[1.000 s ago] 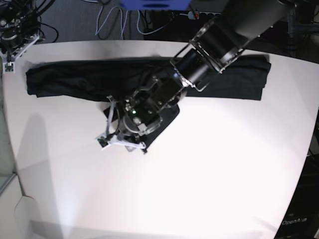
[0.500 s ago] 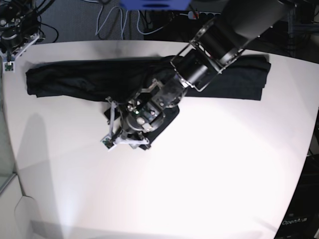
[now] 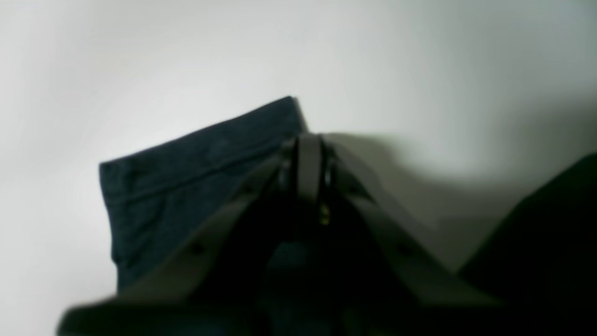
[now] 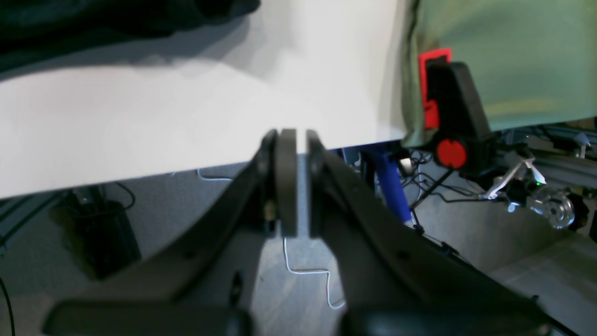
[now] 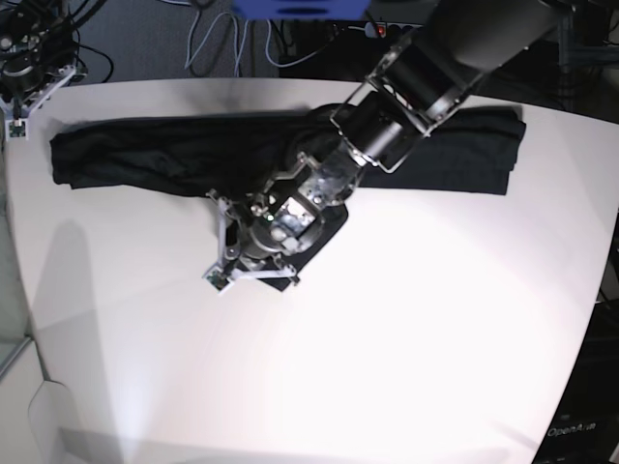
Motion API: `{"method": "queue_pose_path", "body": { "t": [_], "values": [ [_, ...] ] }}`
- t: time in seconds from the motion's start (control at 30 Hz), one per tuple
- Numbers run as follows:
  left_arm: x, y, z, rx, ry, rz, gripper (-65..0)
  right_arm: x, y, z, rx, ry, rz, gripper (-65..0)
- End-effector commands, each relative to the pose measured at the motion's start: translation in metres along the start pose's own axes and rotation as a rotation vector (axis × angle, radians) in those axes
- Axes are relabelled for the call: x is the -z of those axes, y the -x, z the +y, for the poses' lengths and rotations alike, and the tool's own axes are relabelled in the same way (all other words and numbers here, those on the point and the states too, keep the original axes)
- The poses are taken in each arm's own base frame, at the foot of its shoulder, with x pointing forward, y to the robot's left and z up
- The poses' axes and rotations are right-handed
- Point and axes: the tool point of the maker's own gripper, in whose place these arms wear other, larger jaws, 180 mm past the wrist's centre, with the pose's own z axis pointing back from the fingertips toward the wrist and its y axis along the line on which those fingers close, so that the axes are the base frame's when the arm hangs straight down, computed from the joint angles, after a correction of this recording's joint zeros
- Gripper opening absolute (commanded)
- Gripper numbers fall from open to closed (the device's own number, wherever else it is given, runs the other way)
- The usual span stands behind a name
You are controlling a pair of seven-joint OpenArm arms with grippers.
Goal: Fold the T-shirt properly
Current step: 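Lift the grasped cuff with the left gripper, then lay the sleeve onto the strip and withdraw the left gripper to the strip's end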
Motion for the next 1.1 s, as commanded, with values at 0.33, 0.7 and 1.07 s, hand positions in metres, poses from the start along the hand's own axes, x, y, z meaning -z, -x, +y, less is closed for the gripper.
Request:
{"method": "queue_pose_path", "body": {
  "t": [0.33, 0.7, 1.07],
  "values": [
    [-0.038, -0.063, 0.029, -0.160, -0.036, -0.200, -65.0, -0.004, -0.006, -0.009, -0.009, 0.024, -0.023, -60.6],
    [-0.057, -0.083, 0.003, -0.298, 0.089, -0.299, -65.0, -0.004, -0.006, -0.011, -0.012, 0.027, -0.024, -60.6],
    [-0.126, -0.021, 0.044, -0.438, 0.016, -0.346, -65.0, -0.004, -0.023, -0.009, -0.007, 0.026, -0.108, -60.6]
  ]
}}
